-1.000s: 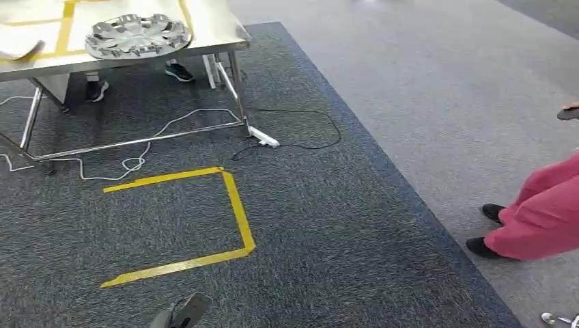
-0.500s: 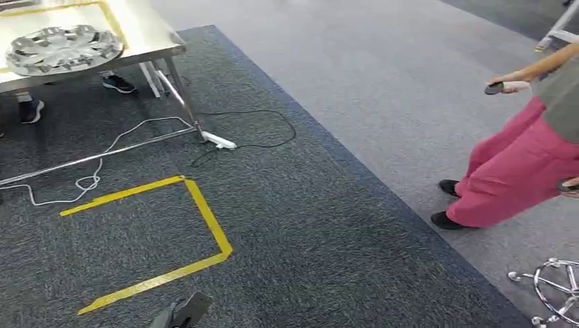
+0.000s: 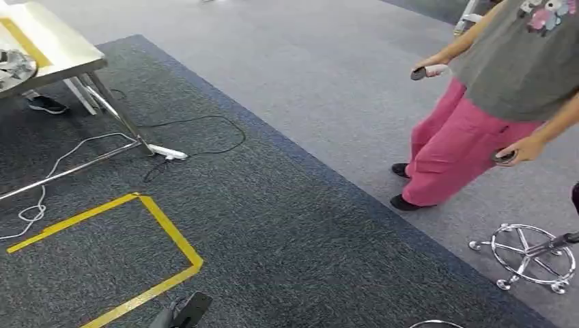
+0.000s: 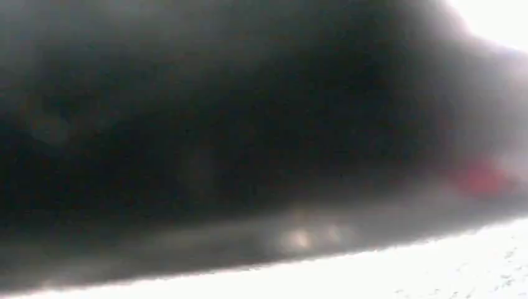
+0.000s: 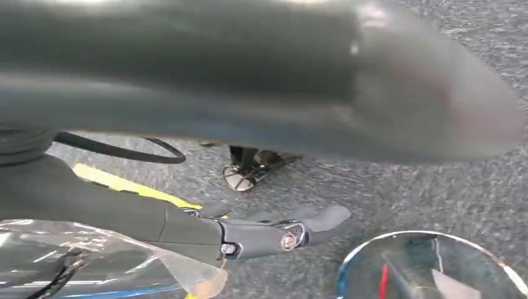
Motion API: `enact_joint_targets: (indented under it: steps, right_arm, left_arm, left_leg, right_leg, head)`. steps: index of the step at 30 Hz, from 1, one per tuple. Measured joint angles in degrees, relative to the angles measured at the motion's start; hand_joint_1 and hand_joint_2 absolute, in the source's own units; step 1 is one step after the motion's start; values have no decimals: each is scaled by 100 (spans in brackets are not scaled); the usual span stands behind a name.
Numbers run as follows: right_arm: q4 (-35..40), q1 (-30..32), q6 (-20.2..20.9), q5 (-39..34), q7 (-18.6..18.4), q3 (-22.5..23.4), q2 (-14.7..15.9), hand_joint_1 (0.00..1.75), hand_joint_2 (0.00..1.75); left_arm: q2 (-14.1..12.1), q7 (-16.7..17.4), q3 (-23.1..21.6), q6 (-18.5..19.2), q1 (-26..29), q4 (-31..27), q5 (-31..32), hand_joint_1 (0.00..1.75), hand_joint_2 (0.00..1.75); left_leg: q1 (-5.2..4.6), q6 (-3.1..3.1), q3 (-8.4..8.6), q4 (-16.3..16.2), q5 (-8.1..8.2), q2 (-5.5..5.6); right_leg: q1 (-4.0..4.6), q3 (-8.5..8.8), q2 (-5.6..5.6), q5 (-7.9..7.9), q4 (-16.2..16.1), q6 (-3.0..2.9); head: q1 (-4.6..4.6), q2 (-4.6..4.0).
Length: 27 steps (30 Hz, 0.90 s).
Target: Take the parts from the cabinet and place them on the table.
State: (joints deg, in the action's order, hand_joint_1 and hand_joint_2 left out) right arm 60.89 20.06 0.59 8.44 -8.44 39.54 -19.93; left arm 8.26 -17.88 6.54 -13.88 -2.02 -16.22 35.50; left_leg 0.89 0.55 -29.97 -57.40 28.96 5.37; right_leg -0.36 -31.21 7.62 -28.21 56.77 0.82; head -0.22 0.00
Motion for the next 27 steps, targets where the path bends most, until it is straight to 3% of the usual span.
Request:
enact_joint_targets:
  steps: [2, 3, 4, 5, 6, 7, 8, 9, 10, 11, 12, 13, 14, 17, 18, 19, 20, 21, 22, 23, 24, 25, 27]
  right_arm:
    - [-26, 22, 28, 7, 7, 50, 0, 0, 0]
    - [-35, 22, 33, 9, 7, 65, 0, 0, 0]
    - [-46, 21, 33, 9, 7, 68, 0, 0, 0]
    - [-48, -10, 35, 9, 15, 72, 0, 0, 0]
    - [-50, -42, 35, 11, 15, 74, 0, 0, 0]
    - [-55, -49, 35, 11, 15, 79, 0, 0, 0]
    - [-63, -41, 35, 11, 15, 81, 0, 0, 0]
    - [-72, -33, 37, 11, 15, 81, 0, 0, 0]
    - [-79, -28, 37, 13, 15, 92, 0, 0, 0]
    - [-81, -29, 46, 15, 15, 107, 0, 0, 0]
    - [-83, -33, 50, 22, 15, 122, 0, 0, 0]
    - [-85, -42, 59, 39, 15, 131, 0, 0, 0]
    - [-94, -63, 79, 72, 15, 137, 0, 0, 0]
    - [-127, -74, 157, 207, 15, 188, 0, 0, 0]
    - [-144, -84, 190, 279, 15, 207, 0, 0, 0]
    - [-162, -97, 221, 350, 20, 221, -2, 0, 0]
    - [-184, -139, 262, 455, 31, 249, -2, 0, 0]
    - [-244, -198, 317, 615, 75, 325, -2, 0, 0]
    - [-310, -247, 391, 768, 150, 382, 0, 0, 0]
    - [-397, -295, 461, 963, 246, 463, 11, 0, 0]
    - [-483, -339, 514, 1129, 339, 538, 26, 0, 0]
    - [-607, -396, 568, 1297, 454, 627, 48, 0, 0]
    - [-903, -571, 619, 1622, 696, 807, 109, 0, 0]
  left_arm:
    - [0, 0, -2, -4, -8, -2, -11, 0, 0]
    - [15, -2, -4, -4, -20, -11, -13, 0, 0]
    - [13, -2, -4, -4, -32, -13, -18, 0, 0]
    - [15, -4, -4, -4, -29, -13, -17, 0, 0]
    - [15, -4, -4, -4, -10, -13, -20, 0, 0]
    - [13, -4, -4, -4, 14, -13, -22, 0, 0]
    - [4, -4, -4, -4, 21, -13, -22, 0, 0]
    - [4, -4, -4, -4, 19, -13, -22, 0, 0]
    - [4, -4, -4, -4, 10, -13, -22, 0, 0]
    - [11, -4, -7, -4, 2, -15, -22, 0, 0]
    - [15, -4, -9, -4, -2, -15, -24, 0, 0]
    - [13, -4, -11, -4, -5, -15, -39, 0, 0]
    - [11, -4, -11, -4, -3, -15, -54, 0, 0]
    - [15, -24, -22, -4, -21, -22, -105, 0, 0]
    - [22, -39, -33, -7, -22, -44, -133, 0, 0]
    - [17, -53, -39, -7, -31, -48, -144, 0, 0]
    - [17, -70, -46, -13, -25, -50, -171, 0, 0]
    - [13, -70, -50, -13, 0, -50, -203, 0, 0]
    - [0, -68, -52, -20, 37, -52, -218, 0, 0]
    - [-4, -53, -55, -30, 73, -52, -258, 0, 0]
    - [-15, -22, -57, -53, 100, -55, -280, 0, 0]
    - [-24, -2, -57, -72, 122, -63, -325, 0, 0]
    - [-53, 2, -57, -133, 170, -98, -440, 0, 0]
  left_leg:
    - [-25, -79, 5, 21, -17, -128]
    - [29, -145, 20, 101, -61, -233]
    - [11, -183, 28, 118, -67, -310]
    - [3, -197, 26, 119, -70, -406]
    - [-10, -204, 21, 116, -63, -504]
    - [-21, -212, 20, 115, -57, -617]
    - [-25, -211, 15, 111, -50, -716]
    - [-25, -209, 18, 110, -43, -801]
    - [-24, -202, 28, 110, -34, -872]
    - [-22, -188, 43, 110, -23, -938]
    - [-21, -165, 73, 110, -6, -1002]
    - [-42, -133, 108, 107, 14, -1048]
    - [-79, -84, 113, 95, 47, -1092]
    - [-57, 8, 166, 123, 43, -1245]
    - [-46, 58, 174, 106, 83, -1249]
    - [-27, 99, 144, -10, 178, -965]
    - [-19, 104, 24, -300, 383, -749]
    - [-19, 105, -201, -803, 655, -635]
    - [-22, 107, -428, -1289, 863, -589]
    - [-25, 105, -630, -1680, 969, -572]
    - [-25, 97, -703, -1764, 902, -564]
    - [-27, 80, -656, -1595, 706, -557]
    - [-26, 30, -301, -690, 112, -466]
  right_leg:
    - [-33, -100, 138, 30, -34, 90]
    - [-42, -103, 138, 9, 3, 112]
    - [-6, -189, -243, -131, 174, 120]
    - [-5, -386, -511, -373, 549, 143]
    - [-12, -618, -644, -612, 1026, 168]
    - [-26, -848, -705, -806, 1491, 191]
    - [-37, -1008, -729, -886, 1813, 208]
    - [-42, -1004, -744, -807, 1813, 218]
    - [-47, -846, -770, -611, 1532, 225]
    - [-51, -579, -810, -369, 1051, 223]
    - [-50, -218, -935, -114, 418, 206]
    - [-30, 20, -1247, -57, -1, 184]
    - [-22, 62, -1266, -61, -27, 137]
    - [19, -45, -1051, -63, -1, 49]
    - [-19, 33, -982, -30, -43, -5]
    - [-35, 41, -922, -12, -59, -30]
    - [-38, 42, -877, 9, -56, -69]
    - [-36, 35, -791, 16, -55, -90]
    - [-29, 32, -705, 15, -53, -102]
    - [-20, 33, -608, 15, -51, -104]
    - [-14, 41, -520, 15, -50, -104]
    - [-12, 51, -433, 15, -49, -103]
    - [-11, 74, -245, 14, -45, -100]
  head:
    - [9, 0]
    - [-4, 0]
    - [36, 0]
    - [94, 0]
    - [94, 0]
    - [87, 0]
    - [87, 0]
    - [92, 0]
    - [92, 0]
    - [94, 0]
    - [94, 0]
    - [98, 0]
    - [79, 0]
    - [63, 0]
    - [70, 0]
    - [35, 0]
    - [26, 0]
    - [26, -2]
    - [24, 0]
    - [26, 0]
    - [28, 0]
    - [28, 0]
    - [26, 0]
